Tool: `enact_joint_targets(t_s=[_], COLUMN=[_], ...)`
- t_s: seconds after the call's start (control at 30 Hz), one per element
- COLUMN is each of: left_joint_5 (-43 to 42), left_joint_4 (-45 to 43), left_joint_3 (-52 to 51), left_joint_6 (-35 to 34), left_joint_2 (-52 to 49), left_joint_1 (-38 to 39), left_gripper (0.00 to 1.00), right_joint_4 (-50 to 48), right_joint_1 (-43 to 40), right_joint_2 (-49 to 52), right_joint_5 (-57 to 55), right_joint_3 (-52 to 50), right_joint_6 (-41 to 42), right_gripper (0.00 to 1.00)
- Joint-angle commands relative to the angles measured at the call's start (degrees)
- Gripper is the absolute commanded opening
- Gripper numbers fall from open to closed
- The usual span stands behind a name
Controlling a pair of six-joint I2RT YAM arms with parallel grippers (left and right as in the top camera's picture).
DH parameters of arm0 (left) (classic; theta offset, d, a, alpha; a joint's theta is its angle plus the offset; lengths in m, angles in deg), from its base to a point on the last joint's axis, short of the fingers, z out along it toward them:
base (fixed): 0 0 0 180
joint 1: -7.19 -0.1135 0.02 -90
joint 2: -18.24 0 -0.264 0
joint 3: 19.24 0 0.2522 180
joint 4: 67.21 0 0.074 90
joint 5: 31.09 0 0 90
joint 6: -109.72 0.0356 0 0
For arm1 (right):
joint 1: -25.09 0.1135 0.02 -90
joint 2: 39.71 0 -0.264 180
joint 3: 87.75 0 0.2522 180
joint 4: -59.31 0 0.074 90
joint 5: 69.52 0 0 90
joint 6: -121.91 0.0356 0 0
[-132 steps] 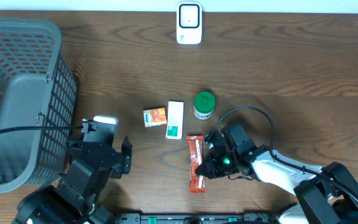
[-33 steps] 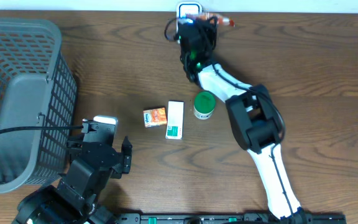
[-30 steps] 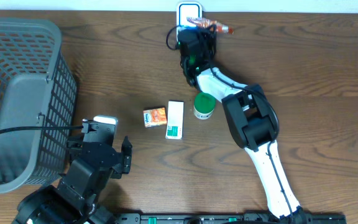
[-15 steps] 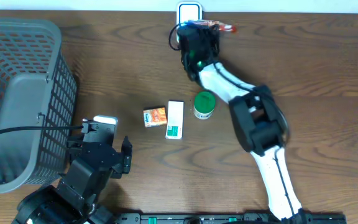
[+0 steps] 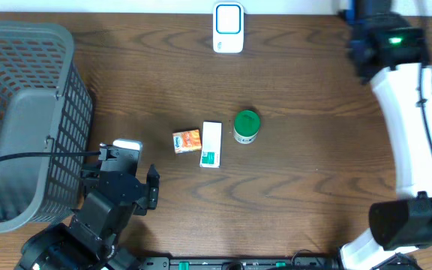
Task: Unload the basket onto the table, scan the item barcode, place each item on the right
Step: 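Move the wrapper away from the scanner toward the right side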
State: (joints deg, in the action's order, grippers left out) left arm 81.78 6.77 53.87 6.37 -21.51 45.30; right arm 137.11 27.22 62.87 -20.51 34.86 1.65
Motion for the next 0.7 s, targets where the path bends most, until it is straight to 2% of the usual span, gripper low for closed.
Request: enact_joint_targets(t_s=[0.0, 0.13, 0.23, 0.33, 0.43, 0.57, 0.63, 0.67], left_joint_5=[0.7, 0.7, 0.8, 0.7, 0.7, 0.8, 0.7, 0.7], left_joint_4=[0.2, 0.2, 0.2, 0.2, 0.2, 0.2, 0.2, 0.2], left_joint_3=[-0.2, -0.2, -0.2, -0.2, -0.2, -0.2, -0.2, -0.2], left_joint_6=[-0.3, -0.3, -0.3, -0.3, -0.3, -0.3, -0.3, -0.3], left_joint_2=[0.0, 0.0, 0.0, 0.0, 0.0, 0.0, 0.0, 0.0], left_joint_1=[0.2, 0.2, 0.2, 0.2, 0.2, 0.2, 0.2, 0.2], left_gripper=[0.85, 0.85, 0.85, 0.85, 0.85, 0.85, 0.85, 0.85], right_joint_4=[2.8, 0.9, -5.0, -11.4, -18.9, -21.4, -20.4, -19.7], right_joint_1=[-10.8, -21.0, -28.0, -31.5, -35.3, -39.5, -40.9, -40.9], right_joint_2=[0.7, 0.7, 0.7, 0.7, 0.7, 0.7, 0.3, 0.0], right_joint_5=[17.2, 17.6, 16.9, 16.9, 17.0, 20.1, 26.0, 27.7], right_joint_3=[-2.3, -9.0, -18.5, -26.5, -35.0, -37.8, -36.2, -35.4], right_joint_6=[17.7, 23.3, 28.5, 31.1, 34.1, 36.7, 36.6, 36.6], right_gripper=[0.01, 0.01, 0.01, 0.02, 0.09, 0.18, 0.55, 0.62])
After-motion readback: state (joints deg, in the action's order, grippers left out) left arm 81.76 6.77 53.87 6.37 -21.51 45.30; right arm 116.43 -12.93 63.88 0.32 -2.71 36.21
